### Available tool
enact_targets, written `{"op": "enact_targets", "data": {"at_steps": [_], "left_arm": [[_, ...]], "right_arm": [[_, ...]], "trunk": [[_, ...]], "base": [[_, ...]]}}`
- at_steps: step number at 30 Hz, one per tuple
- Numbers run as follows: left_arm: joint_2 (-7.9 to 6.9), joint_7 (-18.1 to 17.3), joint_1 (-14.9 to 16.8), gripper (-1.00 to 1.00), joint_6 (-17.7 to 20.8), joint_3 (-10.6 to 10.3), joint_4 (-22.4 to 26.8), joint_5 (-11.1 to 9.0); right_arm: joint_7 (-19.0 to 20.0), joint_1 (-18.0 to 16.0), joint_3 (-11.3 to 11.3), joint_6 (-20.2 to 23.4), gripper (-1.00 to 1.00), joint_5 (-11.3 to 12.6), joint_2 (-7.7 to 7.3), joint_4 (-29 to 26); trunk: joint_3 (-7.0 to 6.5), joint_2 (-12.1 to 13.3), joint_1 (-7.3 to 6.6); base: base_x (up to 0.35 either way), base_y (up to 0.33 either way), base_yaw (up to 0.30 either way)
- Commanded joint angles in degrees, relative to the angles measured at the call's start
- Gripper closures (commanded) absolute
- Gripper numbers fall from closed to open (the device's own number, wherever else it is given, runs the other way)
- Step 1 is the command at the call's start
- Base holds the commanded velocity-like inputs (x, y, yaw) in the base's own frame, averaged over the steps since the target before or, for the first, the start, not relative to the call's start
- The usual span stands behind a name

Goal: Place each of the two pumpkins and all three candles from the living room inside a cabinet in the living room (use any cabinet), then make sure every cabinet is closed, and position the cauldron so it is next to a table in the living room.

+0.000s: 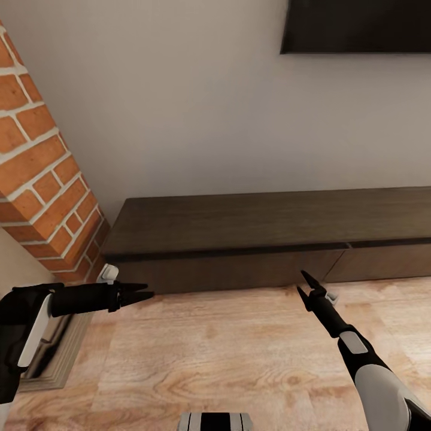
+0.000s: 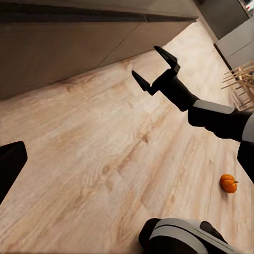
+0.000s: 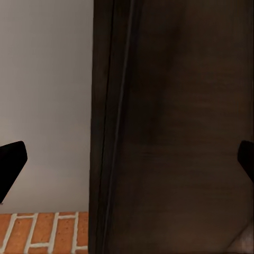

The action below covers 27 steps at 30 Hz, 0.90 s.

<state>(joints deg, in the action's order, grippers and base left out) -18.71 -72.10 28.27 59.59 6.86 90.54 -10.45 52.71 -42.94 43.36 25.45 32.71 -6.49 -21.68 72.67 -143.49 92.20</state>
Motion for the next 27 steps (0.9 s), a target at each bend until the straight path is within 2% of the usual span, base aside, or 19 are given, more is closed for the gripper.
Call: {"op": "enact_targets", "data": {"at_steps": [1,6,18,27], "left_arm": [[-0.01,-0.1,0.0,-1.00,0.4,0.0,0.0,-0.1],[-0.01,-0.1,0.0,-1.00,0.4,0.0,0.1,-0.1],[-0.01,-0.9,0.0,-1.00,0.4,0.0,0.2,-0.5],[-0.01,-1.6,0.0,-1.00,0.4,0.1,0.2,-0.5]], "right_arm": [[0.1,0.0,0.1,0.5,-1.00,0.3,0.03,0.0],[0.1,0.0,0.1,0.5,-1.00,0.3,0.07,0.1],[0.0,0.0,-0.1,0.4,-1.00,-0.2,0.27,0.1],[0.0,0.0,-0.2,0.4,-1.00,-0.3,0.44,0.1]], "trunk": [[0.27,0.0,0.01],[1.38,-0.1,0.14],[1.38,-0.1,0.14],[1.38,-0.1,0.14]], "base": [[0.000,0.000,0.000],[0.000,0.000,0.000],[0.001,0.000,0.000],[0.092,0.047,0.000]]}}
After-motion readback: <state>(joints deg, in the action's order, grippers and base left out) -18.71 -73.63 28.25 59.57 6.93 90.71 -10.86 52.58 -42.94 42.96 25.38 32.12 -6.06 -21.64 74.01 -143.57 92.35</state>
